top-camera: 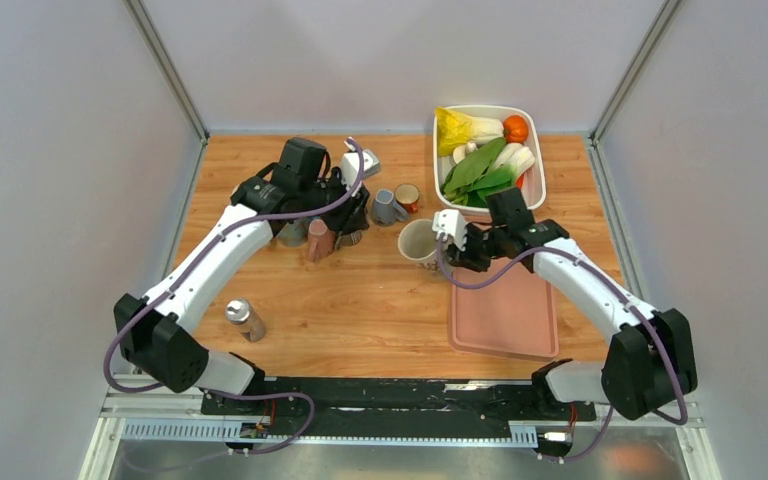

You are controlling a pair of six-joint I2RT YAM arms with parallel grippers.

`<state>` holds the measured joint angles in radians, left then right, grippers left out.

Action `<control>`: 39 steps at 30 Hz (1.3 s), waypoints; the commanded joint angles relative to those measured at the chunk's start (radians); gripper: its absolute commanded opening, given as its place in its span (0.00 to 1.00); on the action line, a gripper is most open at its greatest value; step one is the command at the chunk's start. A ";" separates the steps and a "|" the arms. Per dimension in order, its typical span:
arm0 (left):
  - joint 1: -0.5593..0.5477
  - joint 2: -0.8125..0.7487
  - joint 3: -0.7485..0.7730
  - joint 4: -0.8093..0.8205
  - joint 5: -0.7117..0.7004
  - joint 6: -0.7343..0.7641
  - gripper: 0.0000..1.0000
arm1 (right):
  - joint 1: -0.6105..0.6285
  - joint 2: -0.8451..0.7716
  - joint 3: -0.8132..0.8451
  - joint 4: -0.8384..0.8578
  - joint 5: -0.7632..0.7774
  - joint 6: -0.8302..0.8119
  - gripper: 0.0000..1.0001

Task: Turn the mug right side up
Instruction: Turn over the cup at the center of the board, then place the cup on the tray.

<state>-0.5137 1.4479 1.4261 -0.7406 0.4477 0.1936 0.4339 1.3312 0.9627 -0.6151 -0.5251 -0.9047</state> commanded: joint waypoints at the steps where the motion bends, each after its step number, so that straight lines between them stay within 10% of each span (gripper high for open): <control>1: -0.002 -0.067 -0.059 0.127 0.087 0.072 0.44 | -0.122 -0.081 0.092 -0.033 -0.203 -0.060 0.00; 14: -0.002 -0.061 -0.067 0.035 0.114 0.163 0.40 | -0.566 0.136 0.253 -0.379 -0.344 -0.513 0.00; 24: -0.002 -0.070 -0.078 0.023 0.100 0.186 0.39 | -0.661 0.346 0.307 -0.400 -0.285 -0.597 0.03; 33: -0.002 -0.098 -0.121 0.042 0.107 0.193 0.39 | -0.696 0.397 0.332 -0.342 -0.186 -0.565 0.49; 39: -0.003 -0.117 -0.147 0.063 0.105 0.201 0.39 | -0.698 0.389 0.363 -0.331 -0.157 -0.500 0.55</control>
<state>-0.5156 1.3808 1.2900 -0.7132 0.5266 0.3611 -0.2661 1.7302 1.2705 -0.9821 -0.6781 -1.4364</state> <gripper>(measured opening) 0.389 0.539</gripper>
